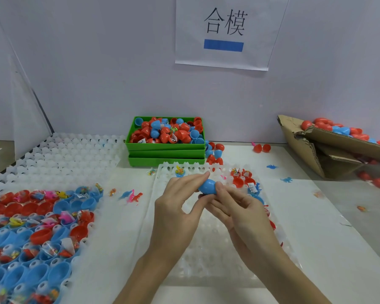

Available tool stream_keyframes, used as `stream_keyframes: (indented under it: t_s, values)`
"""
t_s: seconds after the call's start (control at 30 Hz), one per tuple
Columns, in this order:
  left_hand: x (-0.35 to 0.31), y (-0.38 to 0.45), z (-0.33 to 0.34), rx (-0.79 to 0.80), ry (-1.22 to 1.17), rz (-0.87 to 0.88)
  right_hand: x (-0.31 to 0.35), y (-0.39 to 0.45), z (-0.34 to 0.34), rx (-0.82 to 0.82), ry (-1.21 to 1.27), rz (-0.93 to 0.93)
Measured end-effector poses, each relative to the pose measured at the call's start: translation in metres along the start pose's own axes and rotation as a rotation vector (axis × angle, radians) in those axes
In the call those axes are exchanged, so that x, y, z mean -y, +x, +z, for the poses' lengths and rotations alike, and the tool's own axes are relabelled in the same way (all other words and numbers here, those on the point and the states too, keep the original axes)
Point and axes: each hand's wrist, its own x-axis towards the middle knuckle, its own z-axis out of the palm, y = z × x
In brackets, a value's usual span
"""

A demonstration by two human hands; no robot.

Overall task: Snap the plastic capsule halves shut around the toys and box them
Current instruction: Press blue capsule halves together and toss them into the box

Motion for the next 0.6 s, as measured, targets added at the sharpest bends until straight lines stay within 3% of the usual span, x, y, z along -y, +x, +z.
stream_keyframes:
  t_s: [0.1, 0.3, 0.6]
  values:
    - [0.0010, 0.0004, -0.0013, 0.004, -0.021, -0.023, 0.0030, 0.0007, -0.0021, 0.055, 0.049, 0.057]
    - [-0.0020, -0.0005, 0.0005, 0.073, -0.036, -0.061, 0.0047, 0.0014, -0.0034, 0.014, -0.025, 0.010]
    - [-0.0015, -0.0042, 0.0033, 0.025, 0.056, -0.015, -0.0042, -0.0017, 0.0013, 0.021, -0.090, 0.014]
